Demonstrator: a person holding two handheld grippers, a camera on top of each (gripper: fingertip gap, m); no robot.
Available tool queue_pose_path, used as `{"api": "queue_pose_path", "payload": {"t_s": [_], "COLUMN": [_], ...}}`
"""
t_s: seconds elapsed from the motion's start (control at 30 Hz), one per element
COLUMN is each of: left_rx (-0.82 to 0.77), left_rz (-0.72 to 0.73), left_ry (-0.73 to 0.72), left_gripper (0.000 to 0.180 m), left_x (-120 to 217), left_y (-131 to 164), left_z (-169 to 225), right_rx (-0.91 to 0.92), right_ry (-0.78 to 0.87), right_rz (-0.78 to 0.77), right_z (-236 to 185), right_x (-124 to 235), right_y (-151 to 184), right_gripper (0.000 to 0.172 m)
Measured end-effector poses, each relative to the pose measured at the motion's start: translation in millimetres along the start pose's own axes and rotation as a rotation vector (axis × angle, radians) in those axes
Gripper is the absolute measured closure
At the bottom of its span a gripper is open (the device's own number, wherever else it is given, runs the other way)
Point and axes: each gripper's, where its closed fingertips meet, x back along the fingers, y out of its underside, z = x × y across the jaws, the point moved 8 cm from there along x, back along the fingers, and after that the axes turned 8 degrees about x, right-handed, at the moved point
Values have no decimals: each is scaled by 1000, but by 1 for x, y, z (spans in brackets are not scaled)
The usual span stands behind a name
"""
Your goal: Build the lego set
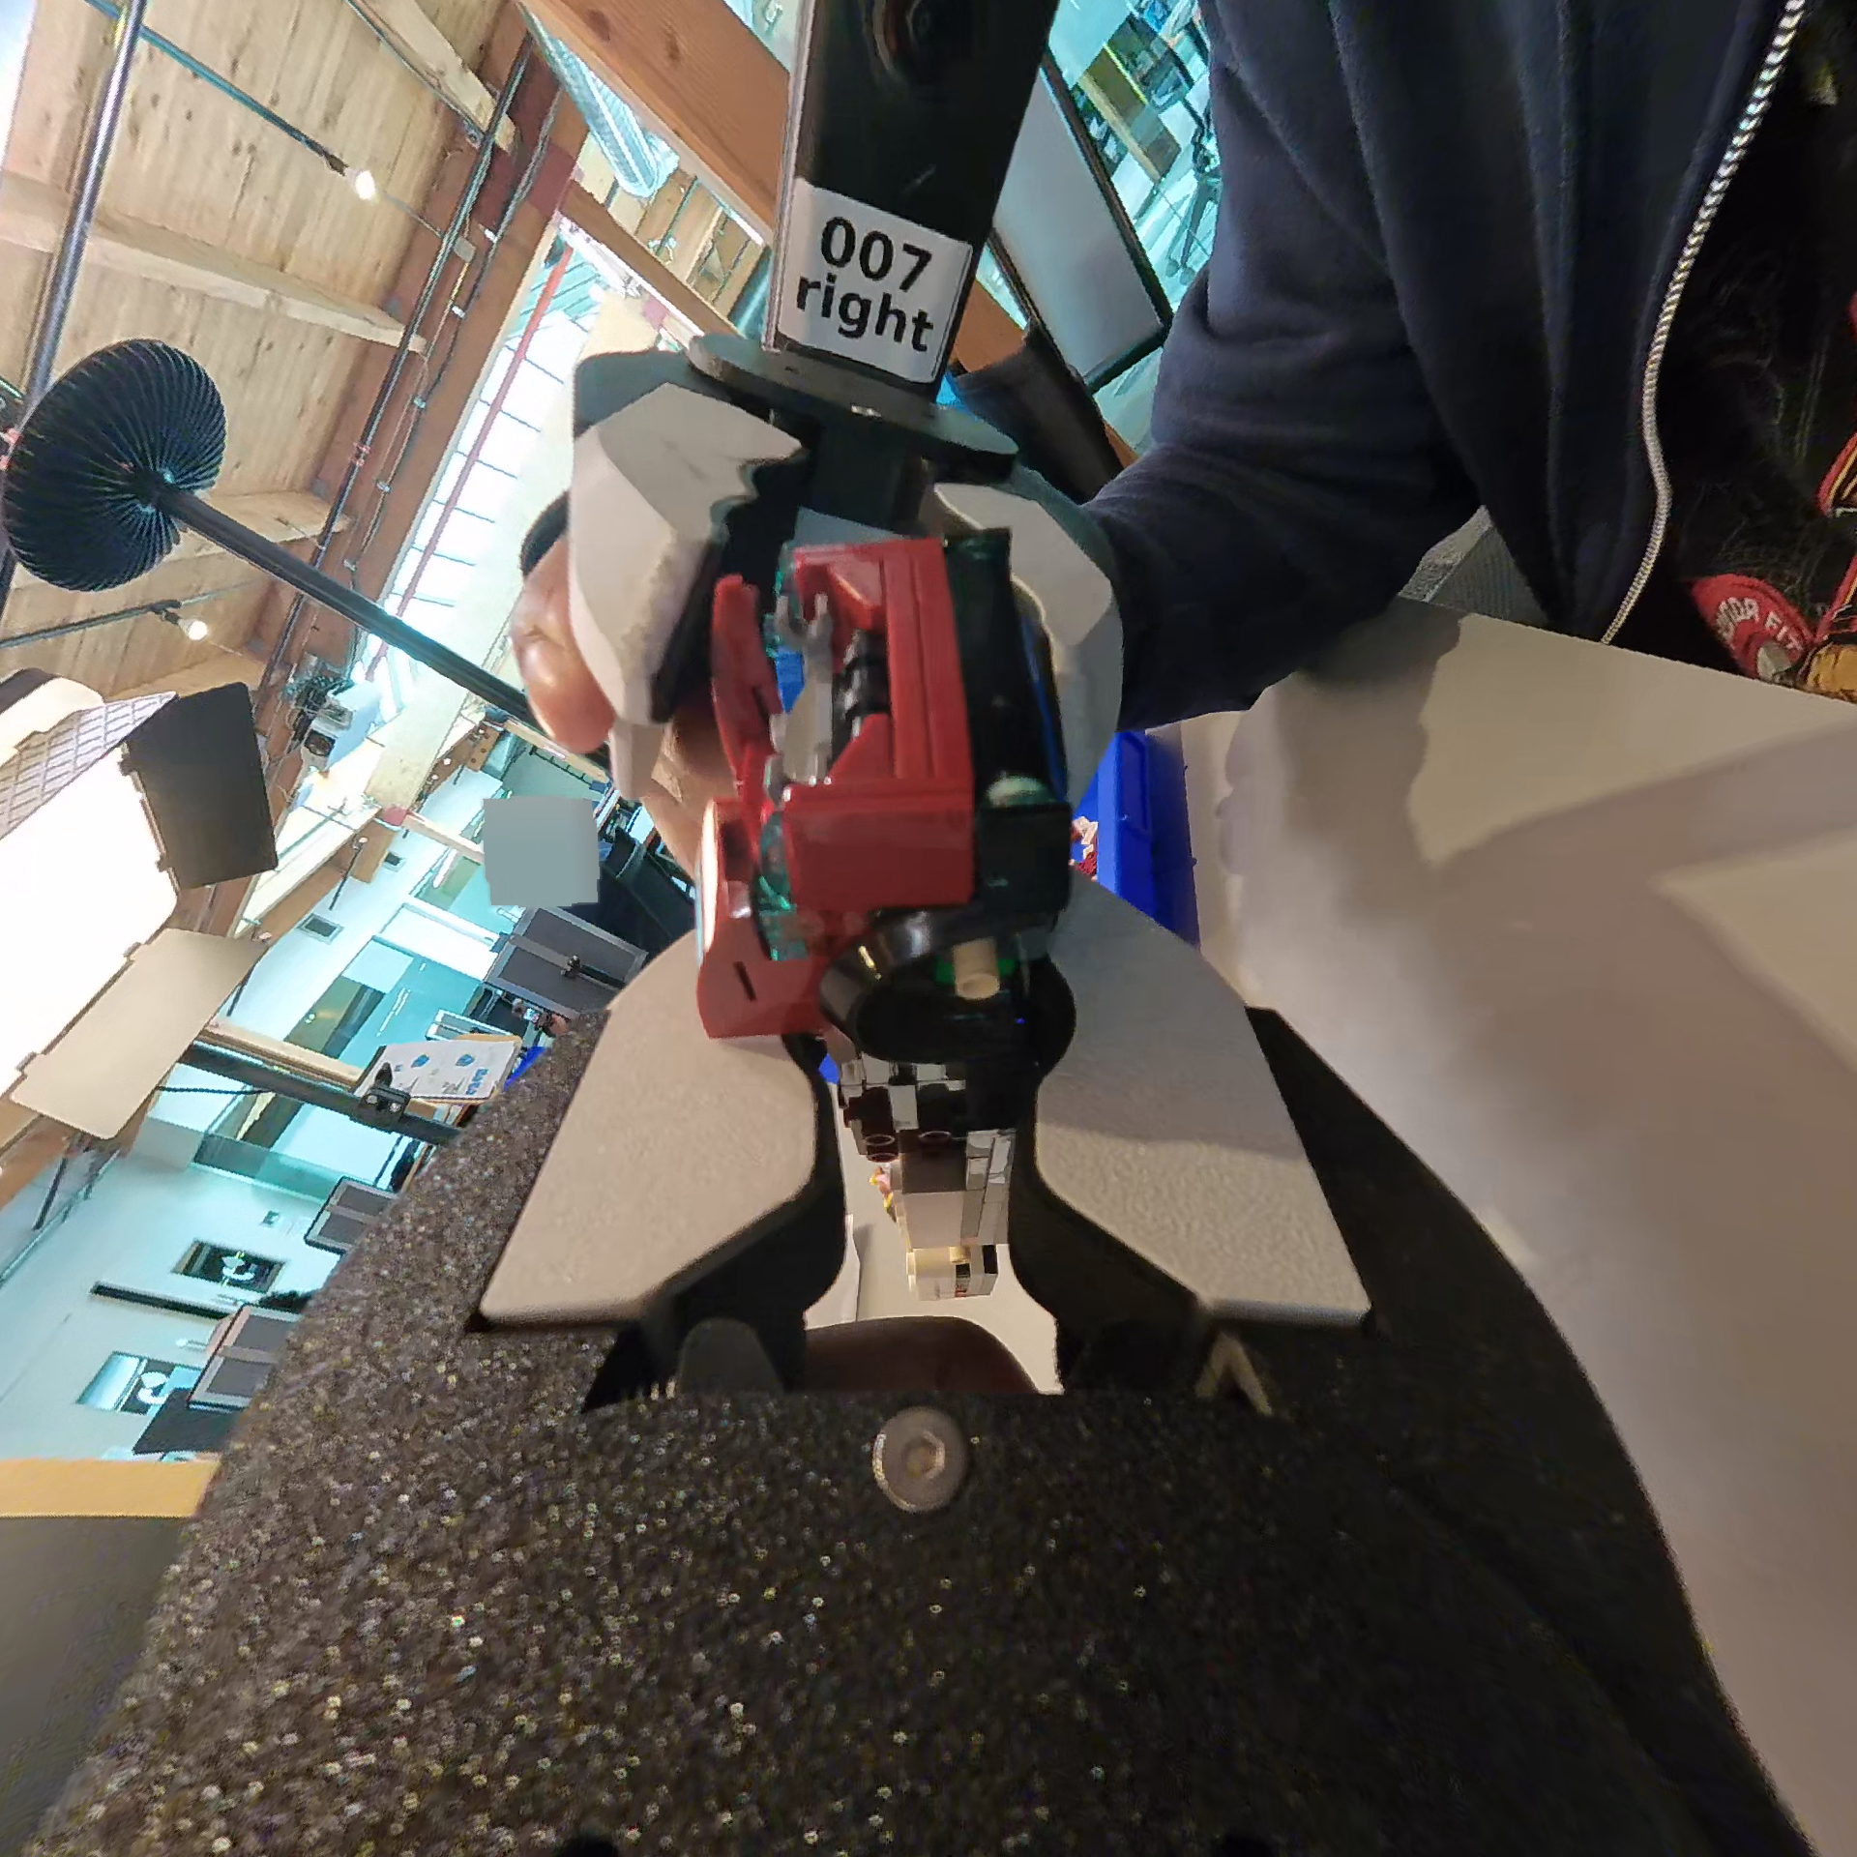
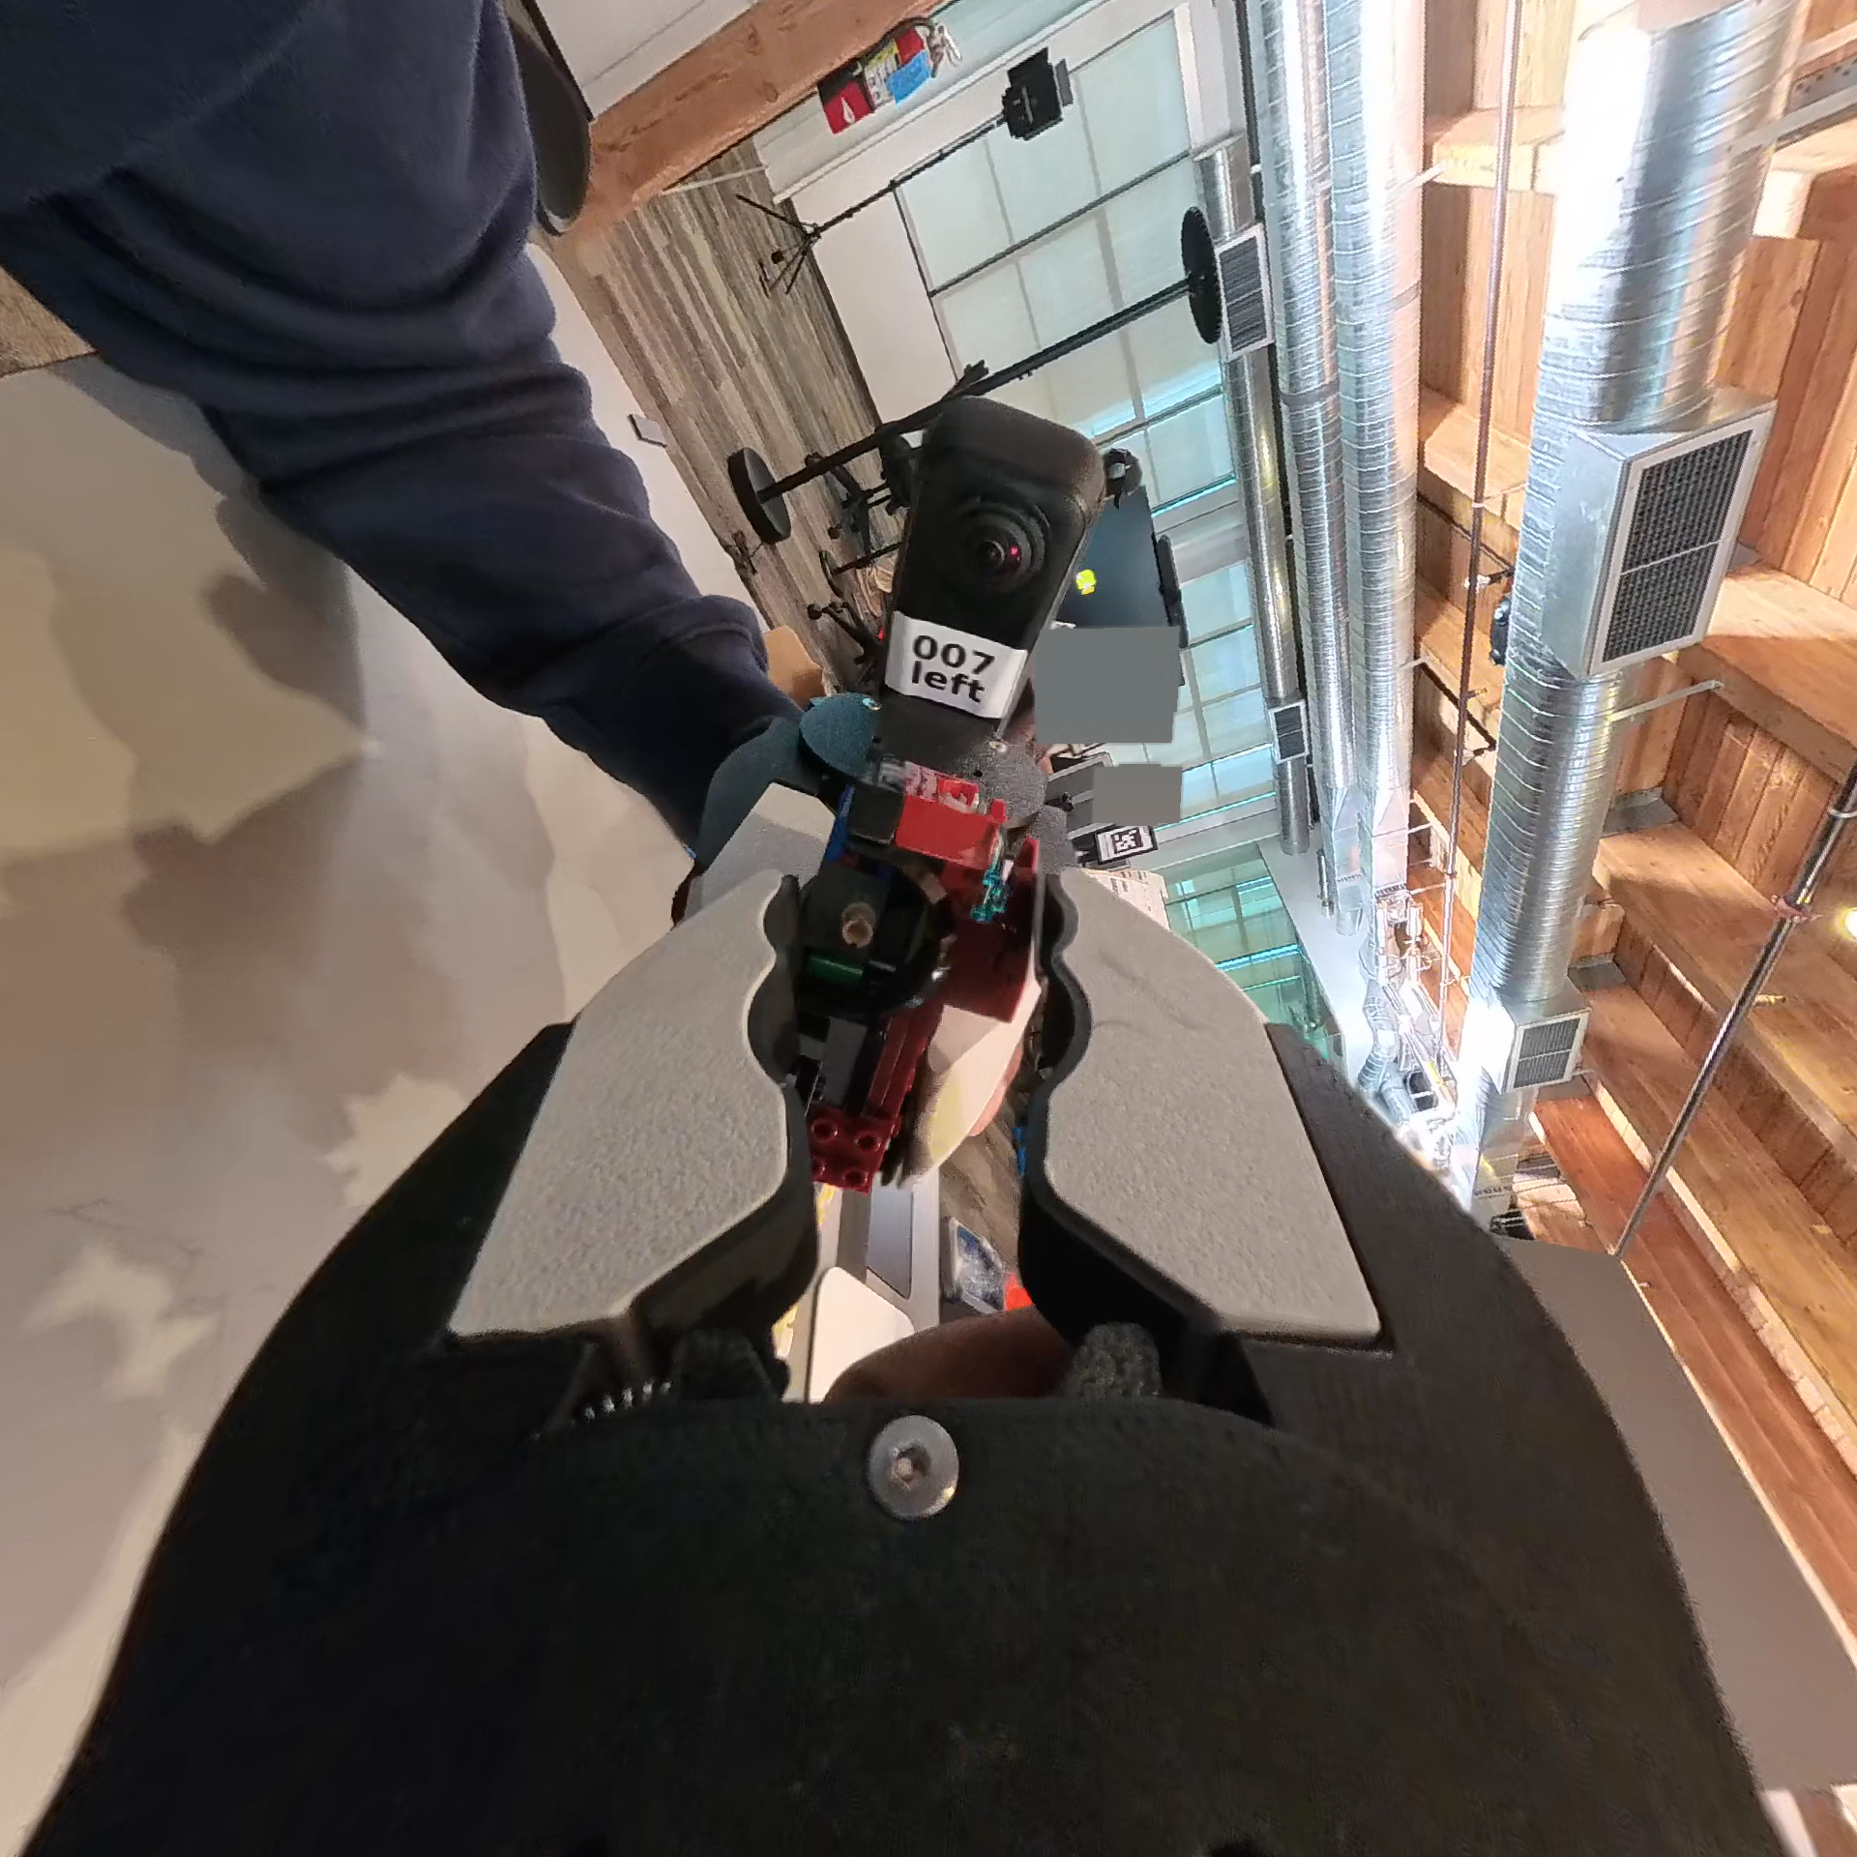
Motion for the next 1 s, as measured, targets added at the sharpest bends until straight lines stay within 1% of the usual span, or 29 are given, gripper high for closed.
{"api": "queue_pose_path", "payload": {"t_s": [0.13, 0.27, 0.43, 0.67, 1.0], "left_rx": [9, 41, 75, 111, 122], "left_rz": [-26, -53, -74, -70, -62], "left_ry": [-6, -11, -7, 11, 22], "left_gripper": [145, 145, 145, 145, 145], "left_x": [-1, 0, 0, 1, 0], "left_y": [1, 2, 4, 7, 9], "left_z": [-1, -4, -7, -7, -6], "right_rx": [-33, -47, -66, -72, -50], "right_ry": [-5, -10, -7, -10, -22], "right_rz": [-10, -17, -17, -18, -20], "right_z": [2, 3, 3, 3, 1], "right_x": [1, 2, 2, 1, 1], "right_y": [2, 4, 9, 12, 13], "right_gripper": [122, 129, 130, 130, 131]}}
